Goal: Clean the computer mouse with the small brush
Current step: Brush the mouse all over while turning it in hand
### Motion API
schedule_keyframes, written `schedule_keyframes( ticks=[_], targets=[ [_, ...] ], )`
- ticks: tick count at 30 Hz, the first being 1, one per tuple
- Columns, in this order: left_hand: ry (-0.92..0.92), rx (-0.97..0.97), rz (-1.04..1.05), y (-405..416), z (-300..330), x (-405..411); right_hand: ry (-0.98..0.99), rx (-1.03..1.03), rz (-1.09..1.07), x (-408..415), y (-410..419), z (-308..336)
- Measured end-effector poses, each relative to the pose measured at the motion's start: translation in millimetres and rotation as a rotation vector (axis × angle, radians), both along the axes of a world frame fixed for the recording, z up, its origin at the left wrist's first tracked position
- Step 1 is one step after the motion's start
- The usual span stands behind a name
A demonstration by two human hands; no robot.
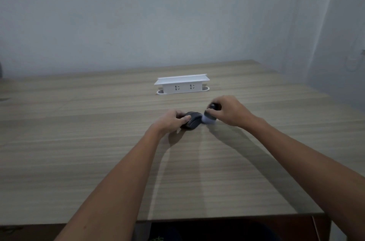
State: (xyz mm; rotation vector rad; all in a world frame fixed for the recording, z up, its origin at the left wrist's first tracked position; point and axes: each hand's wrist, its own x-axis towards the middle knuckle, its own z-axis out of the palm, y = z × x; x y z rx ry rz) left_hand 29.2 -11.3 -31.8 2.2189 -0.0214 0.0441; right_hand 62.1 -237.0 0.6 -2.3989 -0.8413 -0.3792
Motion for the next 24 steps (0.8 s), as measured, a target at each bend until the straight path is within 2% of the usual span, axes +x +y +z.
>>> schedule_keyframes(
  ticks=[3, 8, 13, 15, 18, 21, 23, 24],
  targets=[
    [-0.004, 0.001, 0.004, 2, 0, 0, 0.121, 0.019, 0.16, -12, 4, 4],
    [-0.003, 0.03, -0.001, -3, 3, -2, -0.054, 0.004, -0.026, 4, 0, -6],
    [-0.009, 0.06, -0.012, -1, 2, 0, 0.084, 0.025, 0.162, -8, 4, 4],
    [-0.01, 0.063, 0.001, -1, 1, 0, 0.044, -0.041, 0.113, -3, 6, -1],
    [-0.004, 0.055, 0.012, -3, 2, -2, -0.05, -0.011, -0.024, 6, 3, -2],
    [-0.012, 0.049, 0.01, -1, 0, 0, 0.026, 0.063, 0.09, -6, 6, 6],
    [-0.016, 0.054, 0.004, 0, 0, 0, 0.115, 0.04, 0.165, -10, 9, 8],
    [-0.014, 0.052, 0.005, 0, 0, 1, 0.09, 0.009, 0.146, -8, 9, 6]
  ],
)
